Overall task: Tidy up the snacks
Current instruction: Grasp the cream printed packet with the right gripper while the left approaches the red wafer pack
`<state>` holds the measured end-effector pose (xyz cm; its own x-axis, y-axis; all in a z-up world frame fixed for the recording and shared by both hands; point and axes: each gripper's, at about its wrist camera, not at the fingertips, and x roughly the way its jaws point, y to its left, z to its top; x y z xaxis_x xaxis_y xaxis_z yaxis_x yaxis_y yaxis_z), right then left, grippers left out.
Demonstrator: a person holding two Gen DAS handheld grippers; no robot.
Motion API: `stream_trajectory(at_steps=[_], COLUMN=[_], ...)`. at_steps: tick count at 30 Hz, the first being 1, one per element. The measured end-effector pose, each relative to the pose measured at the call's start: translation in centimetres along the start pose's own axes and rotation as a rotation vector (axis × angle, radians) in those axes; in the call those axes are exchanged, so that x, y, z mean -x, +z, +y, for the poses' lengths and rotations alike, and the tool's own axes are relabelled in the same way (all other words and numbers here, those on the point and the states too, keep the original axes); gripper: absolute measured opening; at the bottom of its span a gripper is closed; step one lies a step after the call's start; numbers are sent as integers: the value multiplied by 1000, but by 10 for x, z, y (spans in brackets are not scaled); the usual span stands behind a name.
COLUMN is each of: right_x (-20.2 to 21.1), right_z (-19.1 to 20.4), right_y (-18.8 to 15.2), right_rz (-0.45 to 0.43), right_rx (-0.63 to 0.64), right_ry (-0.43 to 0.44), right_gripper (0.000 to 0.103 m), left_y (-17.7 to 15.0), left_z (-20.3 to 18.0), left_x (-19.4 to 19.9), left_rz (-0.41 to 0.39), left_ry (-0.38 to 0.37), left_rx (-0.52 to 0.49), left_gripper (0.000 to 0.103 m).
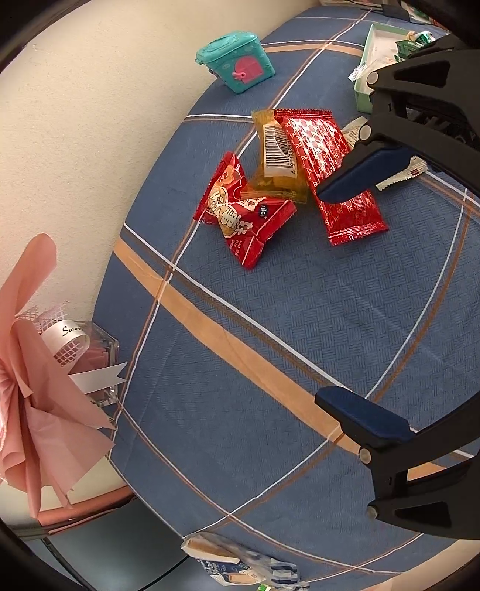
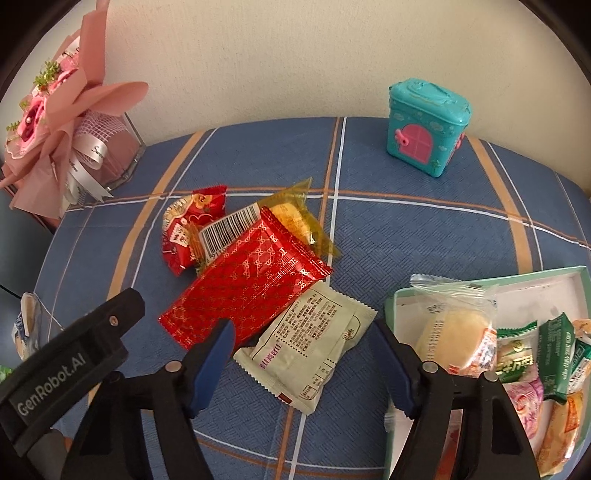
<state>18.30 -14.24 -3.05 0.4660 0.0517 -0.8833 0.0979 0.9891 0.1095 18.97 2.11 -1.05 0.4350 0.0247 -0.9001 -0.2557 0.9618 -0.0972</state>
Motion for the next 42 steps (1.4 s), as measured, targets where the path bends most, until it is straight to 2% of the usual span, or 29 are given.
stream_trajectory(at_steps=[15,18,32,42], right_x=[-25,-28,-18,6], right_z=[10,11,1,-13], right_y=[-6,-7,-5,2], right_rz=[32,40,62,29], right_rx=[37,45,33,0], right_ry=[-66,-78,-55,-14], right_gripper=[75,70,61,59], left_y=[-3,-3,0,1], left_z=[-9,-9,-5,-4], left_x=[-4,-2,2,7], left_rz=[3,-1,-9,-24], left_ry=[-25,-24,-38,-45], left_rx=[-19,-17,-3,3], left_gripper=[99,99,99,99])
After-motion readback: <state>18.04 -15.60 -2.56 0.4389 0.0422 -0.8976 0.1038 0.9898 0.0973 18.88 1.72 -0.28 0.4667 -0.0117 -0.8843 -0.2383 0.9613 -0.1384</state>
